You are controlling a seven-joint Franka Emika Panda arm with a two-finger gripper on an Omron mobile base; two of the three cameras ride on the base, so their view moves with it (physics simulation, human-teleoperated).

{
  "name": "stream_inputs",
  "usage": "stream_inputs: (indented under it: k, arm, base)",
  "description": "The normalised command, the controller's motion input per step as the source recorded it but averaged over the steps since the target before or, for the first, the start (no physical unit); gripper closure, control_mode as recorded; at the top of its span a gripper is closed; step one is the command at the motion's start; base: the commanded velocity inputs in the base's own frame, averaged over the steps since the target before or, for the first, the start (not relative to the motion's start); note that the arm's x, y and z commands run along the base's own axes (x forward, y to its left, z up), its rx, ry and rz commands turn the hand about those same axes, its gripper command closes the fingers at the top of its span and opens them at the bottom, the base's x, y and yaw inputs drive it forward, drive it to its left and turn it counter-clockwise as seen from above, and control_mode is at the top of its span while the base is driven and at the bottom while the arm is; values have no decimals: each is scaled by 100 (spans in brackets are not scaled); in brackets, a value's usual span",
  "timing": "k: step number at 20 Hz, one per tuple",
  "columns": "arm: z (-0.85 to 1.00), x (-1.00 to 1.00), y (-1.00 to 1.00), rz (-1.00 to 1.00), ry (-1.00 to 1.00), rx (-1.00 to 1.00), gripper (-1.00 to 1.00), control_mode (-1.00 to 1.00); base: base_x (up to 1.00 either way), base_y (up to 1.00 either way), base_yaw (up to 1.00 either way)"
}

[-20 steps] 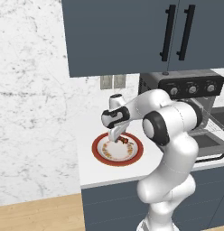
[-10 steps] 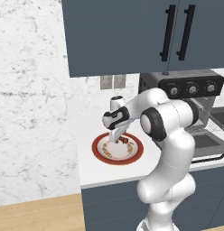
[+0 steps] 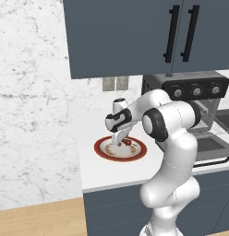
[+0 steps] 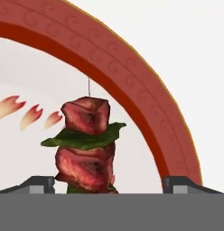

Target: Pick up the kebab skewer and baguette bread, and place them inside the toaster oven. Close the toaster oven door and start by setting the timer.

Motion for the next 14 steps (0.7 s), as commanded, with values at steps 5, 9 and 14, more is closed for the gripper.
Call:
stream_inputs:
  k: [5,9,14]
  arm:
    - [-12,1,0,0,0,0,100,-100]
    - [-16,0,0,0,0,0,100,-100]
    - [-7,0,0,-1,0,0,100,-100]
  base:
    - [0,0,0]
    - [0,0,0]
    - [0,0,0]
